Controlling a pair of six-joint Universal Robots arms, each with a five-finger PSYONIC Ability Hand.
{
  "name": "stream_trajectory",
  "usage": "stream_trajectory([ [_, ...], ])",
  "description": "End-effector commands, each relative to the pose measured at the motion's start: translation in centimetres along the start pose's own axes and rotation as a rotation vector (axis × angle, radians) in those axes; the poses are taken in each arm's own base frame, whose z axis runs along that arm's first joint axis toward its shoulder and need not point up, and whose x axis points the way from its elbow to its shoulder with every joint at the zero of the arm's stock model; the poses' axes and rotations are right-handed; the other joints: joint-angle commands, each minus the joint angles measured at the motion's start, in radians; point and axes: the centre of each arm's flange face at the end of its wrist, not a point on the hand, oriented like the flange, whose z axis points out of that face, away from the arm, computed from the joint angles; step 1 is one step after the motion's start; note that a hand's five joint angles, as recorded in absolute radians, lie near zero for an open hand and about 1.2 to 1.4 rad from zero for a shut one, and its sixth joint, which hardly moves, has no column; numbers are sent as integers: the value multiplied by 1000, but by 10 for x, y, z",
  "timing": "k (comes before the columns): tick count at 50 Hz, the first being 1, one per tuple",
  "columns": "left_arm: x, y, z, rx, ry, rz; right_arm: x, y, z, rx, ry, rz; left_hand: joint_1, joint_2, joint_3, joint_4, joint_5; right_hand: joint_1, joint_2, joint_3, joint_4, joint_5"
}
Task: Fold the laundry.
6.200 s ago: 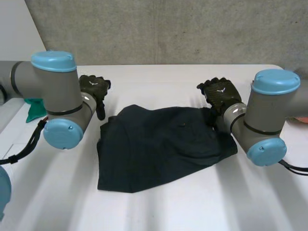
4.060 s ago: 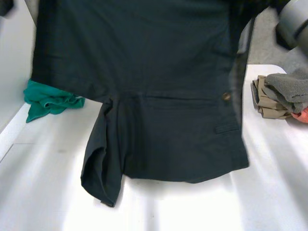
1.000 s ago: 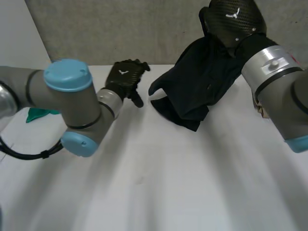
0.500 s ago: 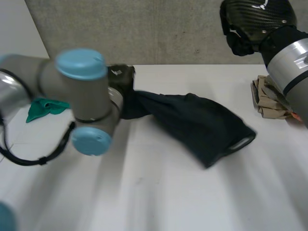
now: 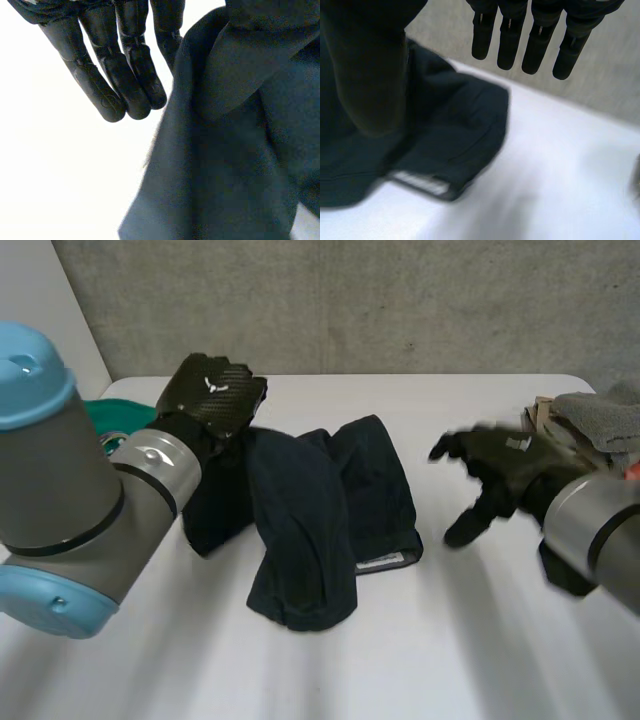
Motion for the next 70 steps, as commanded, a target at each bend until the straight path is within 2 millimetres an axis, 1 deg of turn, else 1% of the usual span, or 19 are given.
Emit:
stream_trajectory([
  [1,5,-1,4,-13,-24,16,-31,50,12,-175,-53,303,222,199,206,199,248,-27,-29,-27,-4,19],
  [9,12,-7,5,-1,-16,23,-66,74,11,-252,-91,442,222,199,206,199,248,-83,-85,-82,-60,-36],
  [15,14,-14,1,3,-11,24,-79,89,36,-214,-15,482,222,199,206,199,248,-115,-117,-115,-93,-69],
  [27,16,-14,2,-10,-18,45,-119,116,57,-179,50,515,222,199,206,199,248,-224,-226,-223,-201,-178],
  [32,15,-15,1,-17,-22,40,-124,125,70,-179,62,528,222,199,206,199,248,-168,-170,-168,-146,-122],
  [34,14,-16,0,-19,-22,40,-125,128,76,-181,63,533,222,199,206,199,248,-80,-83,-80,-58,-34],
  [39,11,-20,-4,-23,-21,30,-122,129,88,-179,77,562,222,199,206,199,248,970,968,970,992,1016],
  [40,10,-20,-4,-24,-23,28,-120,129,88,-178,87,569,222,199,206,199,248,972,969,972,994,1018],
  [42,7,-23,-7,-23,-27,24,-113,123,89,-169,108,576,222,199,206,199,248,972,969,972,994,1018],
  [45,2,-25,-8,-24,-38,22,-89,101,83,-125,174,584,222,199,206,199,248,972,969,972,994,1018],
  [46,-4,-26,-9,-26,-49,19,-72,80,81,-75,199,586,222,199,206,199,248,972,969,972,994,1018],
  [49,-14,-27,-11,-31,-64,17,-43,47,80,9,214,541,222,199,206,199,248,972,969,972,994,1018],
  [50,-19,-29,-14,-33,-65,17,-30,25,77,50,190,470,222,199,206,199,248,972,969,972,994,1018],
  [53,-23,-28,-17,-49,-55,18,-16,0,70,78,129,313,222,199,206,199,248,972,969,972,994,1018],
  [54,-26,-25,-20,-69,-42,20,-12,-13,65,87,76,188,222,199,206,199,248,972,969,972,994,1018],
  [58,-31,-16,-29,-119,7,11,-8,-29,46,54,-57,-114,222,199,206,199,248,972,969,972,994,1018],
  [64,-19,-11,-47,-160,139,7,10,-37,16,-48,-83,-400,222,199,206,199,248,972,969,972,994,1018],
  [67,-11,-10,-48,-170,171,10,9,-33,13,-84,-123,-505,222,199,206,199,248,972,969,972,994,1018],
  [70,-6,1,-40,-206,180,20,7,-28,18,-100,-153,-584,222,199,206,199,248,972,969,972,994,1018],
])
